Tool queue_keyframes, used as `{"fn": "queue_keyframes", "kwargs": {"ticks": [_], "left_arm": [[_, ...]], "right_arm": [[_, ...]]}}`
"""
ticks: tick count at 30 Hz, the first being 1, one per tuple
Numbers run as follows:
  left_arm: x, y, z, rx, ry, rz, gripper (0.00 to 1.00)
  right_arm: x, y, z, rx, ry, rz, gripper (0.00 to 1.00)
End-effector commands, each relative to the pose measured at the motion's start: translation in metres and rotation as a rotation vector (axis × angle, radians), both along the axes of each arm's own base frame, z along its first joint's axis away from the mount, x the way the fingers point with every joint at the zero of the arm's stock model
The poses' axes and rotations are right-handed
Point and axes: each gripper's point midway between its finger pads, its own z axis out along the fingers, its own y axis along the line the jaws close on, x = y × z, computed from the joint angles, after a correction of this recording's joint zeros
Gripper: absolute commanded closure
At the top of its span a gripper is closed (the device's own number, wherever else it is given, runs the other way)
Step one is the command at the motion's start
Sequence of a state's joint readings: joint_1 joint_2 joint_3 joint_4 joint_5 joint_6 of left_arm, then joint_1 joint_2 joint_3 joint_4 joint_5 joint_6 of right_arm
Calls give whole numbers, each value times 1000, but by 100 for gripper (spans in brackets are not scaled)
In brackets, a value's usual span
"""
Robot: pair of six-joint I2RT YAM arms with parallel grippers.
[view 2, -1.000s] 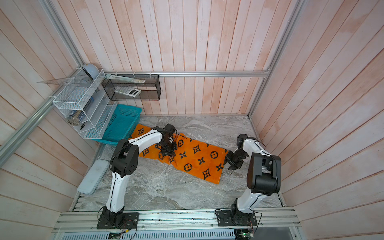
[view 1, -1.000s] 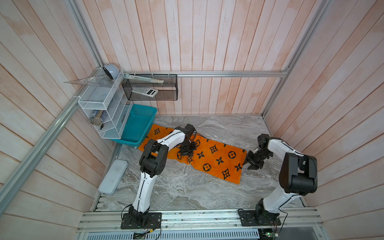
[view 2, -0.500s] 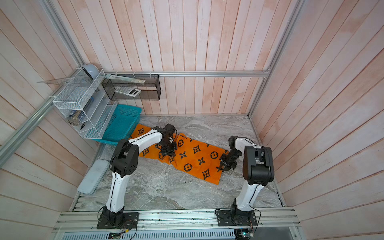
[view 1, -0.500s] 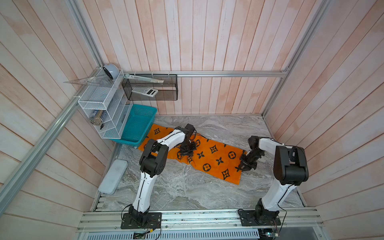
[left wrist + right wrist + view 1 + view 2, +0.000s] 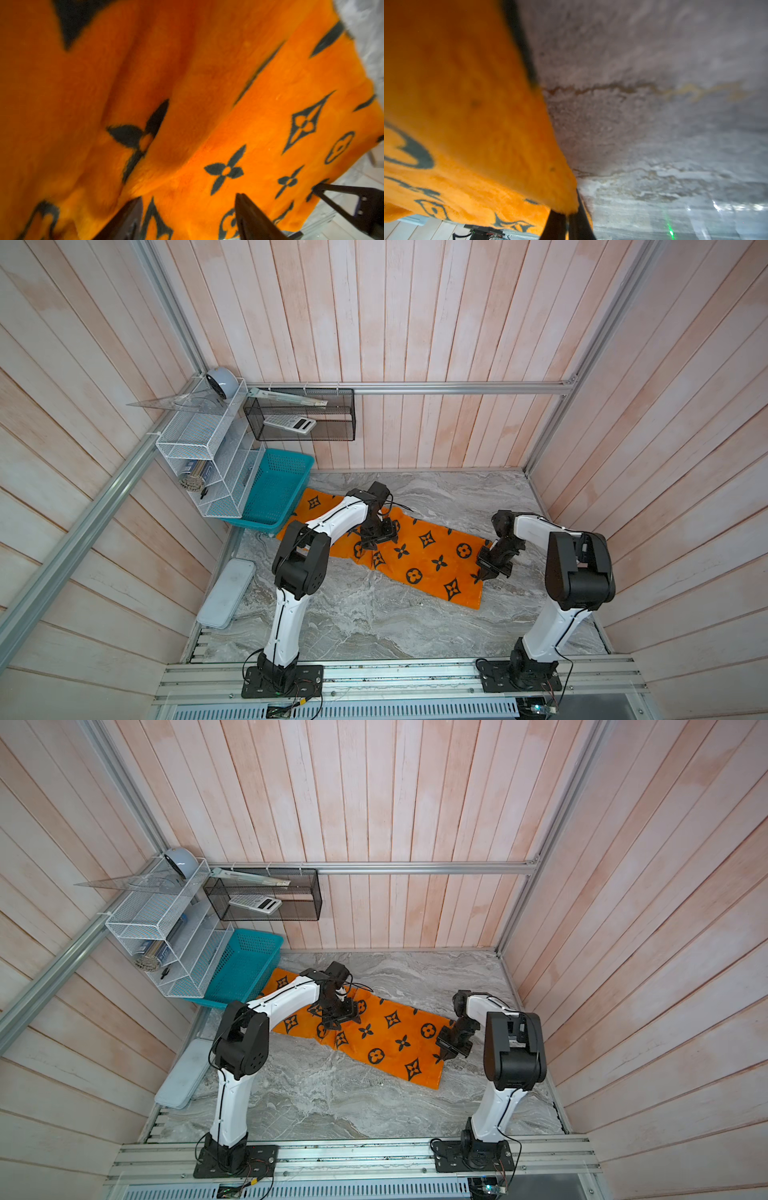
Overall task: Roll up the pillowcase
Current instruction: Roll the pillowcase at the center of the board.
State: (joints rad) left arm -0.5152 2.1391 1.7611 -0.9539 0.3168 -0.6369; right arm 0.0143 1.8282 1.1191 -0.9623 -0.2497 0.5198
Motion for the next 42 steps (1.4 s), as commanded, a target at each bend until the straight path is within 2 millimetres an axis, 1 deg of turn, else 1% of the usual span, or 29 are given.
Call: {"fn": "queue_keyframes", "kwargs": {"ticks": [1,3,7,11,17,22,31,38,39,41,42], "left_arm": [[4,-1,33,-43,-55,16,0],[4,-2,38,-52,-65,12,0],[2,0,36,-45,-63,5,0],[0,1,33,-48,-57,2,0],[-2,0,29,-57,-51,-6,0],[-4,1,29,-72,-54,-6,0],[-7,12,29,-84,-53,8,0],[-10,17,30,-87,-47,9,0],[-11,17,30,-88,-46,9,0],[-12,18,28,-87,-39,11,0],[-13,18,28,-89,-38,9,0]], "right_arm": [[0,-17,7,-129,-16,41,100],[1,-13,18,-148,-22,74,100],[3,-1,37,-191,-15,165,100],[6,13,47,-223,3,235,100],[16,46,47,-195,19,292,100],[26,69,45,-199,39,344,100],[39,102,35,-169,74,376,100],[45,129,25,-102,82,358,100],[47,133,24,-95,82,359,99],[47,141,19,-69,92,358,84],[46,144,16,-59,103,357,80]]}}
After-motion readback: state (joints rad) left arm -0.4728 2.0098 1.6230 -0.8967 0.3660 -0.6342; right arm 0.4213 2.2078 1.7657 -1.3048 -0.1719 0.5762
